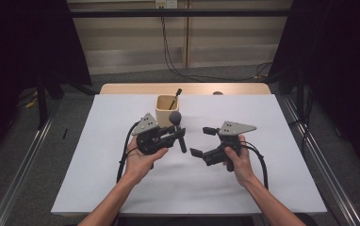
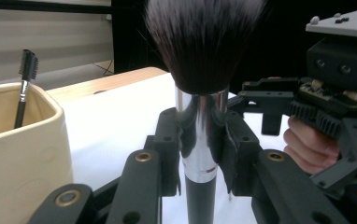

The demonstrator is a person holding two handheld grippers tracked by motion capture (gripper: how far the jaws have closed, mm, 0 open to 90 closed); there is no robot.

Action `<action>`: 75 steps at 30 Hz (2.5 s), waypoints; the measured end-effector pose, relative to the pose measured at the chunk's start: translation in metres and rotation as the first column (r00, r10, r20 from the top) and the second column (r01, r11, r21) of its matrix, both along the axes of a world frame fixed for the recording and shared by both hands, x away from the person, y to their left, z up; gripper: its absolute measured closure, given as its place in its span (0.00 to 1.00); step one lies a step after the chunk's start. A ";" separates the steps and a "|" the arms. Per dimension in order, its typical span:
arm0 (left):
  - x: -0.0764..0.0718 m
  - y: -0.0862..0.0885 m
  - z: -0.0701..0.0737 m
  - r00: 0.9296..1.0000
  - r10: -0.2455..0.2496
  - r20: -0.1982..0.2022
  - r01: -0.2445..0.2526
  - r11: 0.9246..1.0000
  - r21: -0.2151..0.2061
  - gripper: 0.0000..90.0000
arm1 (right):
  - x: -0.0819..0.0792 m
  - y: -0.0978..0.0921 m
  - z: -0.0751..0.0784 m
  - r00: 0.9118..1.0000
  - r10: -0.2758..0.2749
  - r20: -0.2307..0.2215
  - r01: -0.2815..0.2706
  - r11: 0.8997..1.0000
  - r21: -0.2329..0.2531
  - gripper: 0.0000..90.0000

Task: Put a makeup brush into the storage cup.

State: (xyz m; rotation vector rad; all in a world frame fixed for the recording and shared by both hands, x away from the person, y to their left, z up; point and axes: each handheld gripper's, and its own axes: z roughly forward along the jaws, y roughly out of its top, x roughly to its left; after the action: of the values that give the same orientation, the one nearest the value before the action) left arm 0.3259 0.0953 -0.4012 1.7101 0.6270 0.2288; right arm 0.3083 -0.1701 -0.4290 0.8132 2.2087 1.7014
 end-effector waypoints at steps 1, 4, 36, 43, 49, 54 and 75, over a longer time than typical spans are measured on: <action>0.000 0.002 0.000 1.000 0.000 -0.001 0.000 1.000 0.002 0.79 | -0.001 -0.001 0.001 1.000 -0.007 0.004 0.007 1.000 -0.003 0.02; 0.002 0.007 0.002 1.000 0.014 -0.002 -0.014 1.000 -0.001 0.79 | -0.002 -0.006 0.005 0.999 -0.044 0.024 0.044 0.999 0.004 0.03; 0.013 0.049 0.014 0.996 0.093 -0.014 -0.093 0.996 0.005 0.79 | -0.045 -0.066 -0.013 0.936 -0.345 0.073 0.345 0.938 0.003 0.02; 0.015 0.056 0.021 0.994 0.105 -0.007 -0.105 0.994 0.007 0.79 | -0.055 -0.078 -0.016 0.924 -0.376 0.072 0.378 0.926 -0.006 0.02; 0.018 0.062 0.023 0.993 0.119 -0.012 -0.119 0.993 0.013 0.79 | -0.064 -0.090 -0.018 0.912 -0.406 0.063 0.407 0.913 -0.008 0.02; 0.020 0.066 0.026 0.993 0.121 -0.003 -0.121 0.992 0.018 0.79 | -0.070 -0.100 -0.021 0.898 -0.436 0.062 0.438 0.899 -0.023 0.01; 0.048 0.074 0.061 0.982 0.190 0.010 -0.191 0.980 0.052 0.79 | -0.078 -0.122 -0.028 0.872 -0.483 0.084 0.486 0.873 -0.028 0.01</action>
State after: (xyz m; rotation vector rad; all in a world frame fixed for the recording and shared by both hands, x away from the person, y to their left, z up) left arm 0.3740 0.1692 -0.3405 1.7000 0.7880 0.3878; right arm 0.2308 -0.2921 -0.4571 1.1536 1.7836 1.3970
